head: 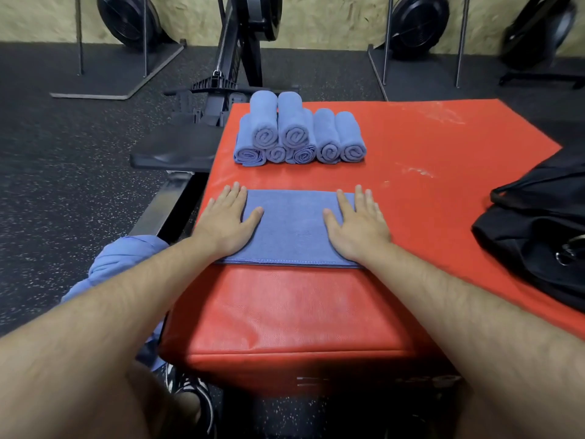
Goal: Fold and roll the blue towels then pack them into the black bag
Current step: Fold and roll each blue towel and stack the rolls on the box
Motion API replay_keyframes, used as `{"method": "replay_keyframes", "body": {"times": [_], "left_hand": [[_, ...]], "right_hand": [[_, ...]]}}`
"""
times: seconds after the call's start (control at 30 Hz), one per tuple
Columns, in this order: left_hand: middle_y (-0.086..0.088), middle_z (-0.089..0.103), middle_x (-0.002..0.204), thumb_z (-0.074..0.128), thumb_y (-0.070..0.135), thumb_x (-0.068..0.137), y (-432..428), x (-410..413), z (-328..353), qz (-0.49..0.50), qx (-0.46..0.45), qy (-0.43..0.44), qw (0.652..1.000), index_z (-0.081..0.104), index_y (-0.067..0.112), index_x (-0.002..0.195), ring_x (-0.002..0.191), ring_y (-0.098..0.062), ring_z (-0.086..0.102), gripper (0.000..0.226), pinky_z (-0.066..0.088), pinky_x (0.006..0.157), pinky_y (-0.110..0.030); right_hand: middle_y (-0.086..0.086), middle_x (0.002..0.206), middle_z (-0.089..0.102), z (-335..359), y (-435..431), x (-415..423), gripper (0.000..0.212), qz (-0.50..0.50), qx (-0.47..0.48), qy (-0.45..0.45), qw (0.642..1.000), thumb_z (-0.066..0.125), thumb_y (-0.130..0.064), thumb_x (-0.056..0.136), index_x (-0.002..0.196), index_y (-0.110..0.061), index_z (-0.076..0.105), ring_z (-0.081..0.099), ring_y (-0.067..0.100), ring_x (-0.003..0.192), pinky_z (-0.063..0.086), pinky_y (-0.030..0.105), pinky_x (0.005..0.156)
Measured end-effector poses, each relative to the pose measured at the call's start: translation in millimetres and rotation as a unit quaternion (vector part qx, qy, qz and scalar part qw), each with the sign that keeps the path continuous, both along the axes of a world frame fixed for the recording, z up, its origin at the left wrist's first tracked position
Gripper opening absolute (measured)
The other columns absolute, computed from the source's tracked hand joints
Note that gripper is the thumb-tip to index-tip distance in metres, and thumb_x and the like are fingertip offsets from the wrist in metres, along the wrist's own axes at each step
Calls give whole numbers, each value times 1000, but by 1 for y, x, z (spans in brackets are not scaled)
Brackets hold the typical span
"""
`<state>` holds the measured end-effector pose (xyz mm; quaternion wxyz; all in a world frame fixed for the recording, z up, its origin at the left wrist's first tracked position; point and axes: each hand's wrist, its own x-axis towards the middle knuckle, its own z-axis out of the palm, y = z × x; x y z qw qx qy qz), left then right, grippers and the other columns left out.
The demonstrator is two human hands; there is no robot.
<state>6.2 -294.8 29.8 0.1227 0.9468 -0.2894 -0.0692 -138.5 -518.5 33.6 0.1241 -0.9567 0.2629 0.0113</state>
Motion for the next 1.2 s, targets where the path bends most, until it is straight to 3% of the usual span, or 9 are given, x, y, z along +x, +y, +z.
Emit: {"method": "replay_keyframes", "body": {"times": [0.2, 0.3, 0.4, 0.53, 0.63, 0.73, 0.83, 0.97, 1.2], "left_hand": [[-1, 3, 168, 24, 59, 102, -7, 0, 8, -26, 39, -44, 998, 13, 18, 160, 155, -17, -2, 72, -2, 125, -42], [3, 13, 167, 36, 48, 104, -22, -3, 13, -123, -13, -60, 991, 28, 25, 157, 155, -19, 7, 58, 9, 124, -43], [3, 26, 164, 44, 38, 103, -34, -4, 13, -186, -35, -50, 981, 39, 28, 152, 152, -18, 20, 50, 21, 121, -45], [5, 41, 155, 46, 36, 102, -36, 0, 14, -202, -22, -63, 977, 51, 29, 145, 142, -16, 38, 43, 34, 108, -43], [4, 50, 140, 49, 39, 100, -37, -2, 21, -200, 1, -86, 976, 57, 28, 139, 129, -20, 47, 42, 37, 97, -42], [-1, 55, 121, 50, 46, 97, -36, -6, 30, -182, 41, -123, 975, 63, 28, 128, 116, -26, 52, 38, 33, 85, -37], [-3, 56, 99, 50, 52, 95, -33, -13, 41, -167, 63, -160, 971, 69, 24, 100, 100, -30, 57, 34, 30, 77, -35], [5, 49, 82, 57, 52, 91, -26, -29, 44, -171, 52, -123, 976, 55, 26, 74, 89, -28, 60, 31, 37, 70, -34], [7, 49, 85, 65, 46, 89, -3, -53, 31, -210, -32, -104, 972, 60, 23, 85, 88, -24, 57, 24, 45, 71, -36]], "right_hand": [[12, 167, -5, 7, 2, 1, 69, 4, -34, -5, 999, 24, -52, 102, 160, -18, 10, -9, 31, 154, -2, 44, 125], [11, 166, 10, 21, 29, 7, 65, 57, -71, -71, 993, 40, -40, 100, 157, -14, 24, 13, 32, 151, 15, 45, 121], [11, 154, 33, 31, 59, 7, 52, 98, -67, -74, 990, 44, -34, 97, 144, -13, 43, 38, 32, 134, 35, 44, 106], [10, 127, 49, 29, 73, 5, 42, 117, -32, -41, 992, 46, -41, 96, 128, -14, 52, 50, 31, 118, 41, 43, 94], [8, 124, 53, 30, 71, 6, 48, 116, -26, -37, 992, 47, -54, 94, 125, -18, 57, 51, 29, 118, 42, 44, 95], [6, 126, 51, 32, 65, 8, 43, 126, -54, -18, 990, 50, -47, 91, 127, -25, 58, 47, 28, 122, 38, 44, 97], [5, 125, 50, 35, 51, 8, 40, 141, -74, -16, 987, 49, -36, 91, 130, -34, 58, 43, 29, 122, 35, 43, 99], [3, 120, 51, 33, 24, 5, 40, 159, -102, -35, 981, 49, -28, 93, 128, -44, 60, 44, 32, 116, 37, 40, 94], [2, 114, 56, 38, 23, -20, 27, 212, -33, -78, 974, 55, -29, 92, 113, -28, 70, 56, 31, 107, 48, 42, 89]]}}
